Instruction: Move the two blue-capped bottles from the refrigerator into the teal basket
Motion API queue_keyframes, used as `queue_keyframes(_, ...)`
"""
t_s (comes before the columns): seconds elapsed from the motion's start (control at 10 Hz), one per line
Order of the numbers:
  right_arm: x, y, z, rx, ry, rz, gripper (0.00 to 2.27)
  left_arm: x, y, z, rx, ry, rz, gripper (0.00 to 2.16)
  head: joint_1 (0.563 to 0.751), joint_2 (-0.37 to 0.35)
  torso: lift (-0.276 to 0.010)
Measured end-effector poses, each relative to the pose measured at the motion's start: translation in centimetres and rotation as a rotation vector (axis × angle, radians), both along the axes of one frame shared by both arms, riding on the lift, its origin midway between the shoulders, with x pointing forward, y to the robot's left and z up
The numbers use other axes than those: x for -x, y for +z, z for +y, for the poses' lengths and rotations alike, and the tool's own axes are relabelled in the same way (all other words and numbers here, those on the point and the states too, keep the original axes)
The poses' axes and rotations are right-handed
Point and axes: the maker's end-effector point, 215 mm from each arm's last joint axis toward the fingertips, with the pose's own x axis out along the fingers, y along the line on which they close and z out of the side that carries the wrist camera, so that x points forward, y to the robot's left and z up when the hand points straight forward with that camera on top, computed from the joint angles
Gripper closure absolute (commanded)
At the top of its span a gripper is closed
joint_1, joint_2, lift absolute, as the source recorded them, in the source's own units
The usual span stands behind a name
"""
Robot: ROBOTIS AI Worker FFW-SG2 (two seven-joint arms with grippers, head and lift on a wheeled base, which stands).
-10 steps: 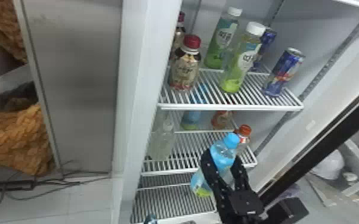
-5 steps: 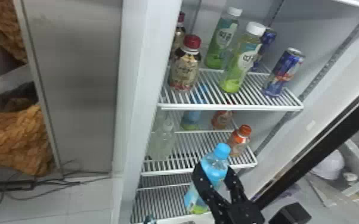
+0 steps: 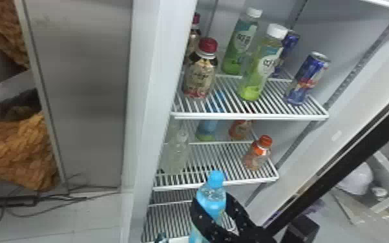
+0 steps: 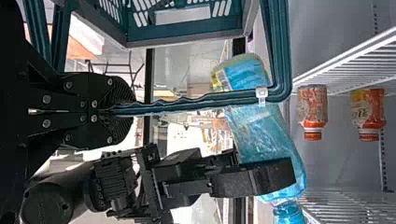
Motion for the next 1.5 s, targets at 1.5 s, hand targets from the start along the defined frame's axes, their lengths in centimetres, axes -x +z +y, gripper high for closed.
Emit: queue_keyframes(1.5, 1.4, -6.8, -0.6, 0.028, 0.077, 0.188, 0.45, 0.1, -0.1, 0.1, 0.003, 0.008, 0.008, 1.13, 0.695, -0.35, -0.137)
